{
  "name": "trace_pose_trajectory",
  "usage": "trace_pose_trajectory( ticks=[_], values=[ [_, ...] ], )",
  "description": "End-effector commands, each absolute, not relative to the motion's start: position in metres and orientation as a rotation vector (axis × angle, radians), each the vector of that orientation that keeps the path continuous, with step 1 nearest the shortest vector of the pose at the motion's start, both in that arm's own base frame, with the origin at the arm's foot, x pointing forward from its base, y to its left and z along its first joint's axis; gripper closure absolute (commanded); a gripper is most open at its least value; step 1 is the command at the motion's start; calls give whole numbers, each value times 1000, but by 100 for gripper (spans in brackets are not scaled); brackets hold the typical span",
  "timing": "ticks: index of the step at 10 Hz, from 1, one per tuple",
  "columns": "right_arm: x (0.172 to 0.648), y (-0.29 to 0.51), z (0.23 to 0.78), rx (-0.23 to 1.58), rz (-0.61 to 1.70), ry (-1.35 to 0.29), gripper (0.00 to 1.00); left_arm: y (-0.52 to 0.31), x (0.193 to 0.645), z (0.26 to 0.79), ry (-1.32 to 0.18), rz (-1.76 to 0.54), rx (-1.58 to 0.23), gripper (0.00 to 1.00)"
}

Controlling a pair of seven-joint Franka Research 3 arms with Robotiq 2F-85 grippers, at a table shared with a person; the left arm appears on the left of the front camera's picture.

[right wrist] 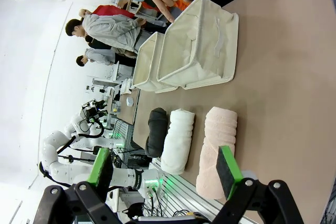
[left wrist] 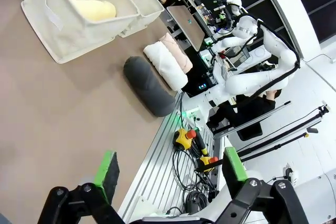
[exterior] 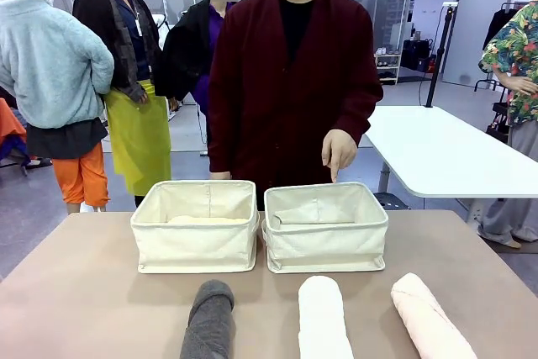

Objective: Divide the towels into two baskets.
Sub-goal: Pick up one hotel-folded towel from the bottom of the table and place it in the Fabric basket indicated by the person.

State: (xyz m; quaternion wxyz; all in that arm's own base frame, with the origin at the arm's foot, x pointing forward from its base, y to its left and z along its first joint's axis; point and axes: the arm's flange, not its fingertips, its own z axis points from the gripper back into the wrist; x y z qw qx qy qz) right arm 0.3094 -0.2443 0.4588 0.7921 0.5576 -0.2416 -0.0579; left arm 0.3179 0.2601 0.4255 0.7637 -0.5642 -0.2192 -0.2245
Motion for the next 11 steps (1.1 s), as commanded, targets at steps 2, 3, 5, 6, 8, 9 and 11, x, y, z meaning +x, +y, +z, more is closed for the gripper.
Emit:
trace_pose_trajectory(
  ticks=[2, 3, 5, 6, 8, 9, 11],
  values=[
    [309, -244, 459, 1200, -124, -520, 0, 258, 309, 427, -476, -496, -1229, 0],
    [308, -230, 475, 1114, -79, -463, 0, 258, 309, 427, -476, -496, -1229, 0],
    [326, -177, 484, 870, -11, -339, 0, 258, 309, 427, -476, -496, -1229, 0],
    [338, -143, 484, 749, 32, -273, 0, 258, 309, 427, -476, -496, -1229, 0],
    [345, -93, 480, 595, 81, -212, 0, 258, 309, 427, -476, -496, -1229, 0],
    [346, -71, 475, 548, 83, -191, 0, 258, 309, 427, -476, -496, -1229, 0],
    [345, -29, 456, 455, 84, -130, 0, 258, 309, 427, -476, -496, -1229, 0]
  ],
)
